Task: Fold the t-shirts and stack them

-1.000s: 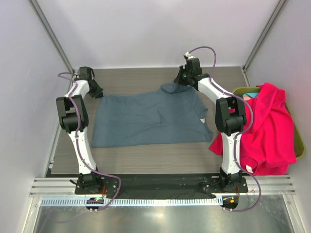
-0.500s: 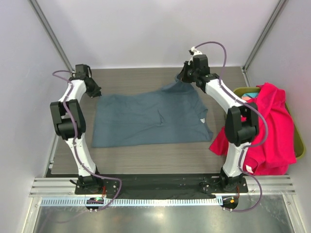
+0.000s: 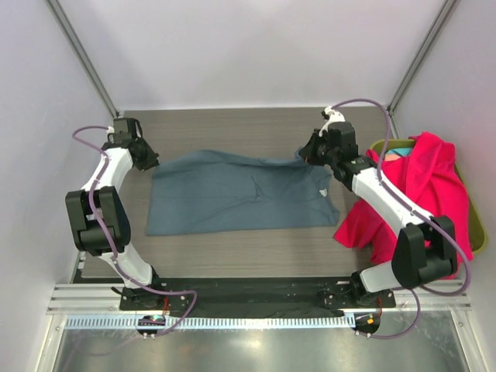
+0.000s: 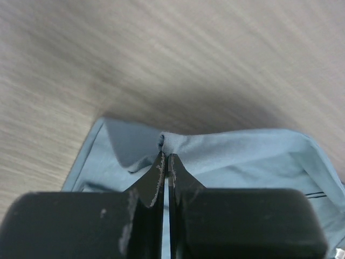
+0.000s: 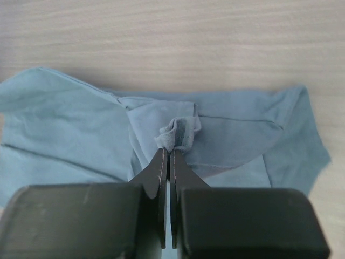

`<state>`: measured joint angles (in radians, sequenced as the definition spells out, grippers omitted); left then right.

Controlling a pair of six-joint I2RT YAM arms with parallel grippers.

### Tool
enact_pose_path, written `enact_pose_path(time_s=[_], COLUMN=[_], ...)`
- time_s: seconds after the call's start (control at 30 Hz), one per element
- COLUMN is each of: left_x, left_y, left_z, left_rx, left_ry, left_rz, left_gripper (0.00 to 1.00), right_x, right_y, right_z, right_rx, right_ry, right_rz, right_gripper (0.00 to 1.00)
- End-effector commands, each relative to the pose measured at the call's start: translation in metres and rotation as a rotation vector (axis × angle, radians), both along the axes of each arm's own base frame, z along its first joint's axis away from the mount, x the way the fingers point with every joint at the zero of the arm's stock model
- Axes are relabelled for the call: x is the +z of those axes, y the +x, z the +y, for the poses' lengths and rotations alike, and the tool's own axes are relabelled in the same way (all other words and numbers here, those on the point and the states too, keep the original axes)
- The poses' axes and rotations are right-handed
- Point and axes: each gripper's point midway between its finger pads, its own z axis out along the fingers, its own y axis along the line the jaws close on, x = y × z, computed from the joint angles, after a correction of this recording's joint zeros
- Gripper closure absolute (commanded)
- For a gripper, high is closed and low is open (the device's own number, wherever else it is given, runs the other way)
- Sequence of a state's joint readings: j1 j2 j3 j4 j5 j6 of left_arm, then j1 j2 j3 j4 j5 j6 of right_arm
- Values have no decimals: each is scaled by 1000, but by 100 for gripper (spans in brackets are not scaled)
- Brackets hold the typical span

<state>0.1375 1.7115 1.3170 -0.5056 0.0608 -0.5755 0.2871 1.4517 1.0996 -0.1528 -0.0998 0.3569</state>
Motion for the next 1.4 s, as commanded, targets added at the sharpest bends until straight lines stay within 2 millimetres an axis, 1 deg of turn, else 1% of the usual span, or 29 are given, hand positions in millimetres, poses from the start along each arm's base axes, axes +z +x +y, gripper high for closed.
enact_pose_path(time_s=[0.0,0.07,0.1,0.13,0.2,0.23,0.37,0.43,0.47,0.5,0.53,0.57,0.6,0.63,0.67,0.7,0.83,0.87,0.9,1.0,1.03,1.1,1.13,1.17,1.2,1.23,1.27,1.33,1.37], left_x=[22,25,27,29,26,28,25,21,23,16,17,17,21,26,30,42,53,57,63,71,59,56,49,25,17,6,-16,-39,-48], left_y=[2,-3,-5,-9,-15,-18,-26,-34,-38,-47,-51,-55,-59,-62,-64,-63,-63,-60,-55,-39,-31,-27,-27,-25,-26,-28,-29,-38,-41], left_z=[4,5,6,7,12,17,27,33,37,41,49,51,55,59,64,66,60,54,51,18,-7,-39,-48,-58,-67,-84,-91,-105,-108], left_rx=[17,15,18,15,25,34,48,74,102,125,164,197,225,256,290,322,325,297,275,127,33,-57,-75,-102,-115,-164,-168,-199,-191], left_ry=[25,35,44,57,79,103,145,173,185,189,202,195,200,207,219,213,188,172,177,204,218,247,237,217,192,146,130,103,89], left_rz=[-77,-82,-84,-84,-68,-68,-40,-7,-5,21,18,11,-5,-18,-33,-84,-175,-198,-227,-235,-193,-136,-104,-32,1,27,86,157,183], left_gripper=[100,100,100,100,100,100,100,99,81,70,56,31,27,25,22,22,26,27,27,28,28,29,29,30,31,32,33,34,35], right_x=[33,27,34,27,33,25,15,3,-4,-11,-28,-24,-30,-40,-33,-34,-16,-15,-23,-33,-47,-57,-69,-76,-85,-90,-109,-122,-139], right_y=[-13,-23,-29,-35,-46,-52,-75,-94,-100,-108,-119,-126,-133,-139,-141,-142,-136,-134,-129,-120,-117,-114,-109,-111,-110,-109,-110,-110,-113], right_z=[-6,-9,-12,-14,-19,-22,-39,-43,-46,-49,-51,-58,-63,-68,-79,-82,-73,-69,-64,-42,-29,-14,-6,3,8,12,12,14,14], right_rx=[-25,-30,-33,-38,-47,-57,-124,-147,-169,-184,-213,-253,-276,-310,-361,-380,-339,-327,-312,-257,-230,-215,-214,-197,-198,-215,-233,-258,-266], right_ry=[30,22,28,20,22,13,12,46,57,67,89,105,107,118,118,117,143,147,137,139,110,92,63,57,52,69,49,52,31], right_rz=[-110,-97,-112,-98,-111,-96,-81,-55,-39,-23,21,-9,2,18,-23,-24,-55,-51,-17,42,92,130,170,195,227,257,317,367,419], right_gripper=[99,99,99,99,99,99,99,99,99,99,92,75,52,35,31,29,28,29,29,30,30,31,31,31,31,30,30,30,30])
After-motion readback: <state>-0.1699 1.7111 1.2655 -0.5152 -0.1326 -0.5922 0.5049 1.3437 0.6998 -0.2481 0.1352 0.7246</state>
